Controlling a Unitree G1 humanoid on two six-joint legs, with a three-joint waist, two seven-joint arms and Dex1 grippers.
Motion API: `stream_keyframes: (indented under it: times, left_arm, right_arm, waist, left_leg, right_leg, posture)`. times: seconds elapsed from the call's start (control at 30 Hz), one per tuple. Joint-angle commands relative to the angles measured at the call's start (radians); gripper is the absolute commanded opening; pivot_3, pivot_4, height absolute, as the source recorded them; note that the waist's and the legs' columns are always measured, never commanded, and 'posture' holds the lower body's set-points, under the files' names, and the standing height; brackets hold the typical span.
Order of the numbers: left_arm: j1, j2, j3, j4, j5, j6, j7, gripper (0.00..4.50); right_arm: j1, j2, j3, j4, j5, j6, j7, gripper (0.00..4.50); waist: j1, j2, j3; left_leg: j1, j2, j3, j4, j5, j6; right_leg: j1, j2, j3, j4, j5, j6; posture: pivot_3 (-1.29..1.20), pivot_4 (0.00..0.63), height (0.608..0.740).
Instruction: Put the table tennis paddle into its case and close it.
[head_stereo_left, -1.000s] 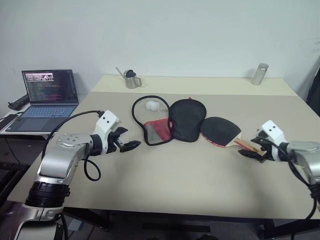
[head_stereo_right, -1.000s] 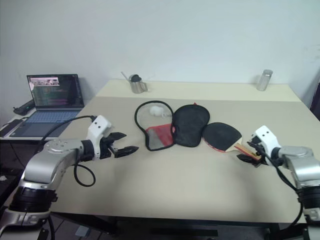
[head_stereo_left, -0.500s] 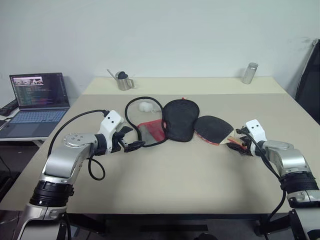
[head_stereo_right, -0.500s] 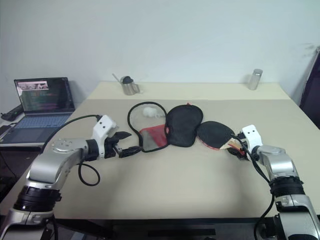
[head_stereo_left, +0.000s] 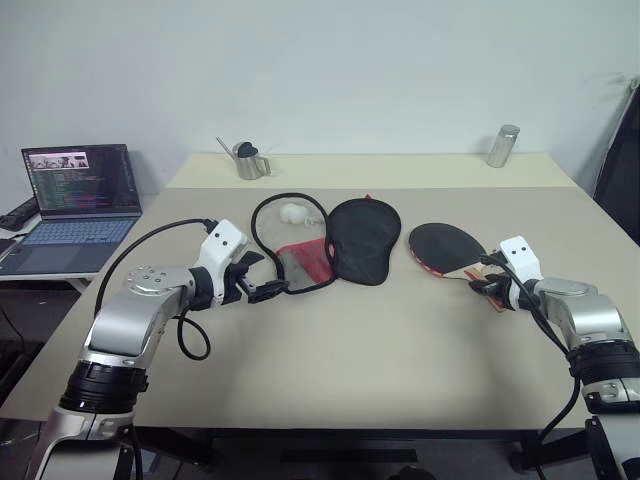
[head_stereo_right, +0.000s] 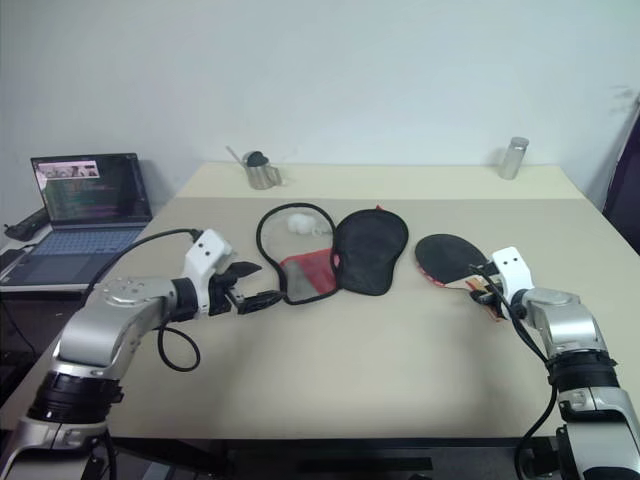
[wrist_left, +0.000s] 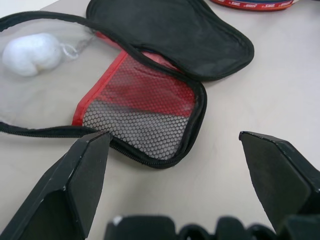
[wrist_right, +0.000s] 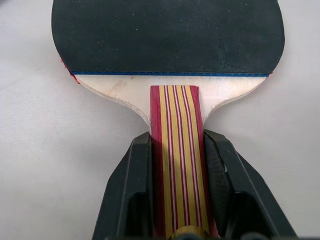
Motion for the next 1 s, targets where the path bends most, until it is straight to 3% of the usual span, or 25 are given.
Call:
stream_keyframes:
  times: [0.03,0.23,0.33,0.53,0.7,1.0]
  left_arm:
    - [-0.031,0.015,0.031,0.027,0.011,-0.032,0.008,4.50]
    - [-0.043,0.007,0.026,0.049,0.015,-0.044,0.008,4.50]
    - [-0.051,0.001,0.020,0.061,0.020,-0.048,0.008,4.50]
    - [-0.069,-0.018,0.005,0.081,0.030,-0.055,0.013,4.50]
    - [-0.053,-0.024,0.012,0.053,0.027,-0.038,0.024,4.50]
    - [0.011,-0.027,0.040,-0.025,0.007,0.006,0.068,4.50]
  right_arm:
    - [-0.020,-0.009,-0.083,-0.142,0.050,0.100,-0.039,1.05]
    - [-0.124,0.071,-0.164,-0.252,0.086,0.233,-0.182,1.05]
    - [-0.223,0.163,-0.201,-0.282,0.112,0.285,-0.276,1.05]
    - [-0.398,0.475,-0.173,-0.271,0.131,0.274,-0.455,1.05]
    - [-0.482,0.691,-0.168,-0.071,0.107,0.129,-0.582,1.05]
    - [-0.590,0.807,-0.233,0.415,0.115,-0.203,-0.714,1.05]
  waist:
    - [0.000,0.000,0.000]
    - [-0.007,0.000,0.000]
    - [-0.010,0.000,0.000]
    - [-0.015,0.000,0.000]
    - [-0.023,0.000,0.000]
    - [-0.025,-0.001,-0.001]
  left_leg:
    - [0.000,0.000,0.000,0.000,0.000,0.000]
    - [0.000,0.001,0.003,-0.001,0.000,0.000]
    - [0.000,0.002,0.007,-0.002,0.000,0.000]
    - [-0.007,0.002,0.012,0.000,0.000,0.000]
    - [-0.007,0.001,0.012,0.000,0.000,0.000]
    - [-0.008,0.000,0.011,0.000,0.000,0.000]
  right_leg:
    - [0.000,0.000,0.000,0.000,0.000,0.000]
    - [-0.002,0.000,0.003,0.001,0.000,0.000]
    - [-0.005,0.001,0.007,0.003,0.000,0.000]
    - [-0.019,0.001,0.012,0.012,0.000,0.000]
    - [-0.021,0.001,0.013,0.014,0.000,0.000]
    - [-0.020,0.001,0.013,0.013,0.000,0.000]
  posture:
    - [0.00,0.150,0.740]
    - [0.00,0.150,0.740]
    - [0.00,0.150,0.740]
    - [0.00,0.150,0.740]
    - [0.00,0.150,0.740]
    - [0.00,0.150,0.740]
